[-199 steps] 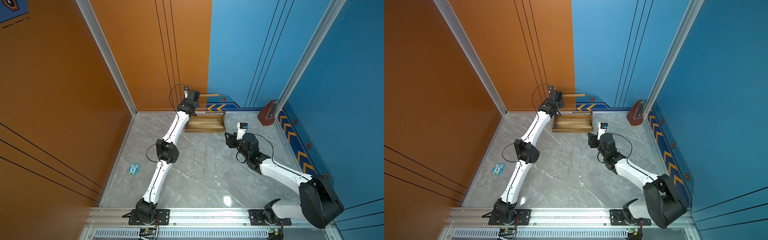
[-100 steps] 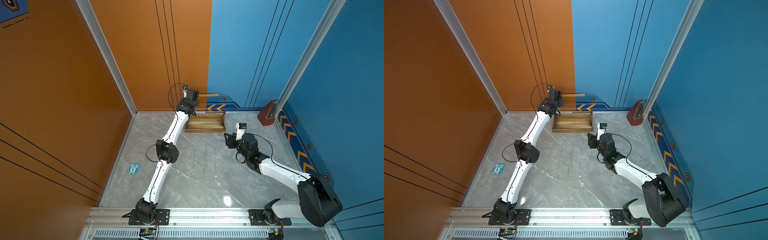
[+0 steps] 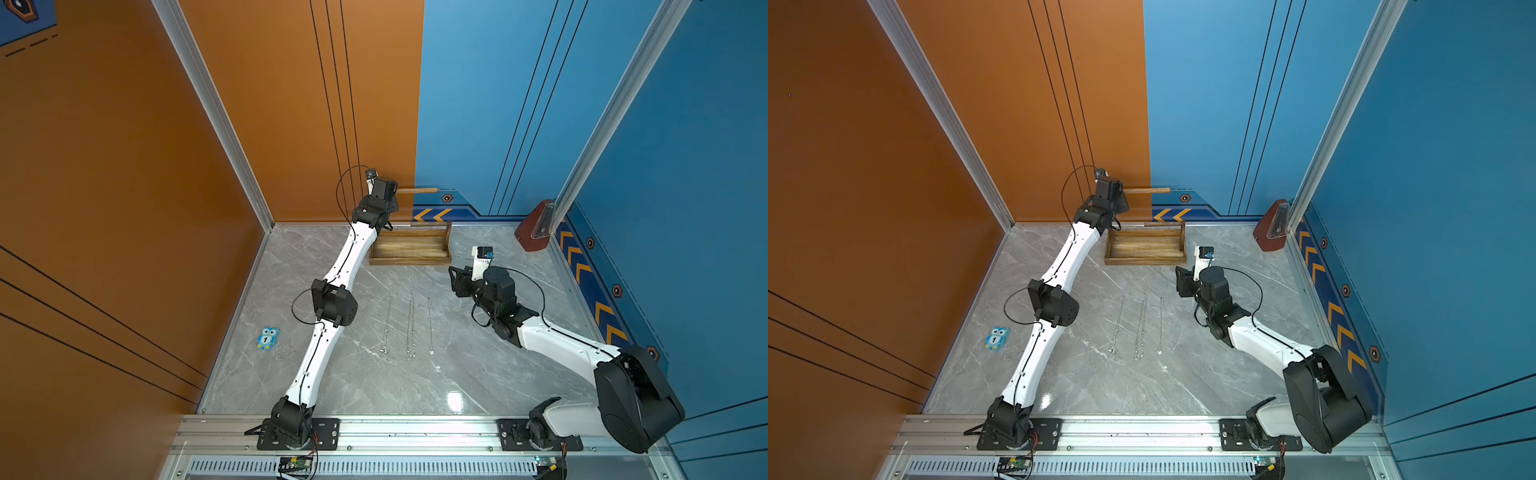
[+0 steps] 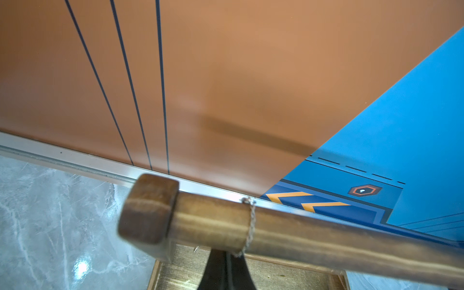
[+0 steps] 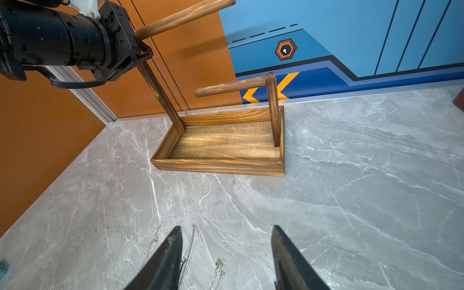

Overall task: Take the necklace off the jewelry display stand
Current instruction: Take off the necklace from the stand.

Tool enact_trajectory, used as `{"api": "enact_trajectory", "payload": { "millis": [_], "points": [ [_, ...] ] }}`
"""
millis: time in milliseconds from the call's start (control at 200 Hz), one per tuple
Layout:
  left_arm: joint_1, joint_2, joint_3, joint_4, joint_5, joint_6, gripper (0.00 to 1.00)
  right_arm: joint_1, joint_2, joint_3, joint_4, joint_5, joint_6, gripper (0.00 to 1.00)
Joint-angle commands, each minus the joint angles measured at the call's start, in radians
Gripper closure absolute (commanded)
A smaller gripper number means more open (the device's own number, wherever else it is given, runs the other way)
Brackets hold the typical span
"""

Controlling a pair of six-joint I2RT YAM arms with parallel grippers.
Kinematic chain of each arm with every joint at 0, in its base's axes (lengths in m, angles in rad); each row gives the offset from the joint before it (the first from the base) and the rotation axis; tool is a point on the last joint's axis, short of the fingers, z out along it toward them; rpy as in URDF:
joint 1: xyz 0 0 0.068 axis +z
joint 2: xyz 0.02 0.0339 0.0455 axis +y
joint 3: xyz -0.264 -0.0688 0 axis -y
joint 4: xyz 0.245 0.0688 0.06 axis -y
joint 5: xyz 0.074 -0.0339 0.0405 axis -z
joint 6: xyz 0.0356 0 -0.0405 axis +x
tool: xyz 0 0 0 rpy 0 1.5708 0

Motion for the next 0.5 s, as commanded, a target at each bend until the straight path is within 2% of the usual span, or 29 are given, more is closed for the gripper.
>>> {"api": "enact_trajectory", "payload": {
  "millis": [0, 495],
  "points": [
    [-0.002, 0.015, 0.039, 0.014, 0.061, -0.01, 1.0, 0.006, 0.011, 0.022, 0.022, -0.009, -0.023, 0.43],
    [-0.047, -0.003, 0.069, 0.028, 0.104, -0.062, 1.0, 0.006, 0.019, 0.025, 0.02, 0.0, -0.021, 0.44]
  ]
}}
